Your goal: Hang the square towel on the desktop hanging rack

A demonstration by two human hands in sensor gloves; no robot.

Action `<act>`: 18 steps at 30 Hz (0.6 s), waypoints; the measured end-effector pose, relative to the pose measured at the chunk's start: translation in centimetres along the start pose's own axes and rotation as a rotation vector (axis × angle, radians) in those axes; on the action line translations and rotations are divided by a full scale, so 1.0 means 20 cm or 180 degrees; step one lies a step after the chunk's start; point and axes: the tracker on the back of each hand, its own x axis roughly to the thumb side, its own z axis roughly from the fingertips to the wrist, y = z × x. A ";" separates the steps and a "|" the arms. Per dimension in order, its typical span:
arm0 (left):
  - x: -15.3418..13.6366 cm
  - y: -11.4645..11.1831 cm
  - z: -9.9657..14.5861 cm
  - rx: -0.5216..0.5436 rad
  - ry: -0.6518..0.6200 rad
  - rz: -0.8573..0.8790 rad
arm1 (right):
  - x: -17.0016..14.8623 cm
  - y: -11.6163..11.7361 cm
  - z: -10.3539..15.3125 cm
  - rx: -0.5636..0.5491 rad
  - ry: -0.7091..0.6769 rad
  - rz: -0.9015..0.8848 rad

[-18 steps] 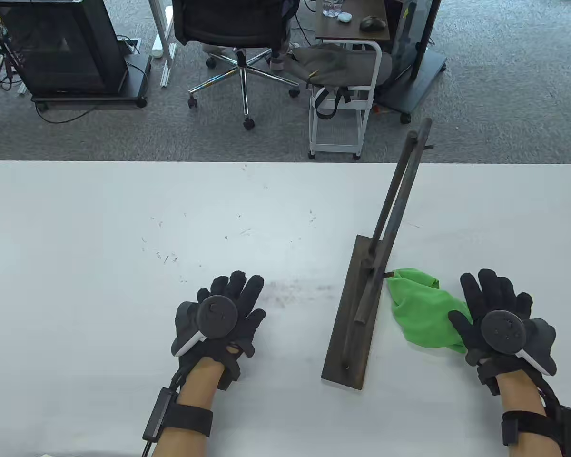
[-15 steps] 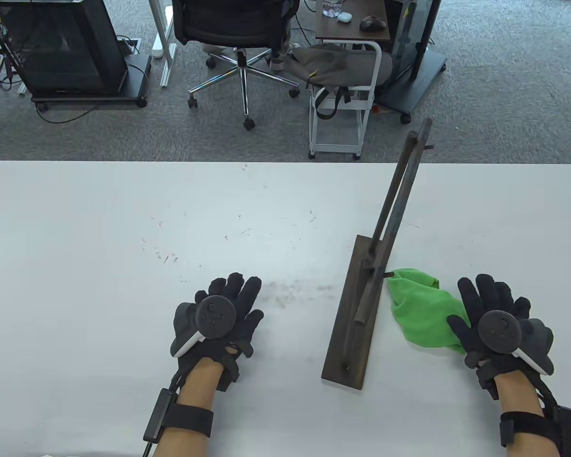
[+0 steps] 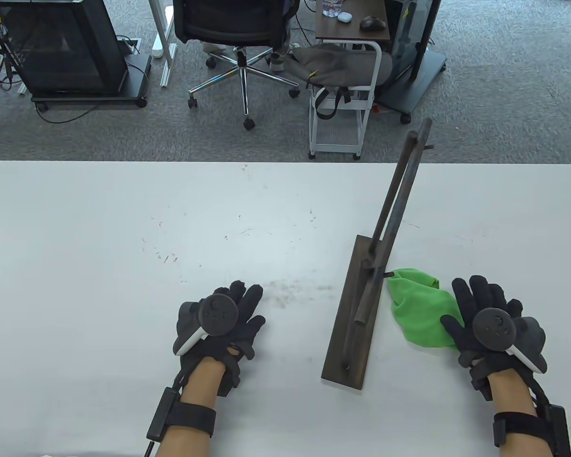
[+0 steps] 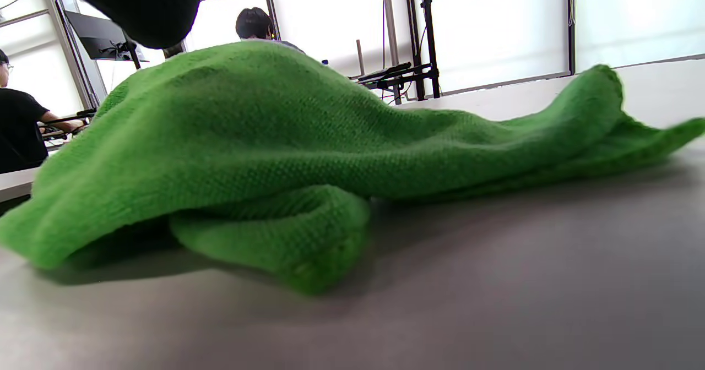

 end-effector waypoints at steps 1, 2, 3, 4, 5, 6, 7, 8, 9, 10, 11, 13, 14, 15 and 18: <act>0.00 0.00 0.00 -0.0003 -0.0004 -0.0040 | 0.00 0.00 0.00 -0.0001 0.0012 0.0002; 0.00 0.00 0.00 0.0004 -0.0009 -0.0063 | 0.00 0.00 0.00 -0.0002 0.0015 0.0000; 0.01 0.00 0.00 0.0014 -0.0018 -0.0079 | 0.00 0.00 0.00 -0.0001 0.0015 -0.0001; 0.01 0.00 0.00 0.0017 -0.0021 -0.0083 | 0.00 0.00 0.00 0.0013 0.0014 0.0003; 0.01 0.00 0.00 0.0019 -0.0023 -0.0098 | 0.00 0.01 0.00 0.0038 0.0014 0.0021; 0.01 0.00 0.00 0.0032 -0.0026 -0.0134 | 0.00 0.01 0.00 0.0044 0.0015 0.0034; 0.01 0.00 0.00 0.0048 -0.0033 -0.0168 | 0.00 0.01 0.00 0.0044 0.0015 0.0039; 0.01 0.01 0.00 0.0065 -0.0039 -0.0191 | 0.00 0.01 0.00 0.0043 0.0015 0.0034; 0.01 0.01 0.00 0.0095 -0.0045 -0.0213 | 0.00 0.01 0.00 0.0037 0.0016 0.0016; 0.01 0.01 0.00 0.0118 -0.0050 -0.0223 | 0.00 0.01 0.00 0.0036 0.0015 0.0011; 0.01 0.01 0.00 0.0155 -0.0061 -0.0232 | 0.00 0.01 0.00 0.0036 0.0013 0.0006; 0.01 0.02 0.00 0.0190 -0.0062 -0.0236 | 0.00 0.01 0.00 0.0040 0.0021 0.0012; 0.01 0.02 0.00 0.0199 -0.0062 -0.0240 | 0.00 0.01 0.00 0.0043 0.0026 0.0016; 0.01 0.02 0.00 0.0201 -0.0057 -0.0240 | -0.01 0.01 0.00 0.0051 0.0031 0.0015; 0.01 0.02 0.00 0.0208 -0.0051 -0.0250 | -0.01 0.02 0.00 0.0092 0.0059 -0.0005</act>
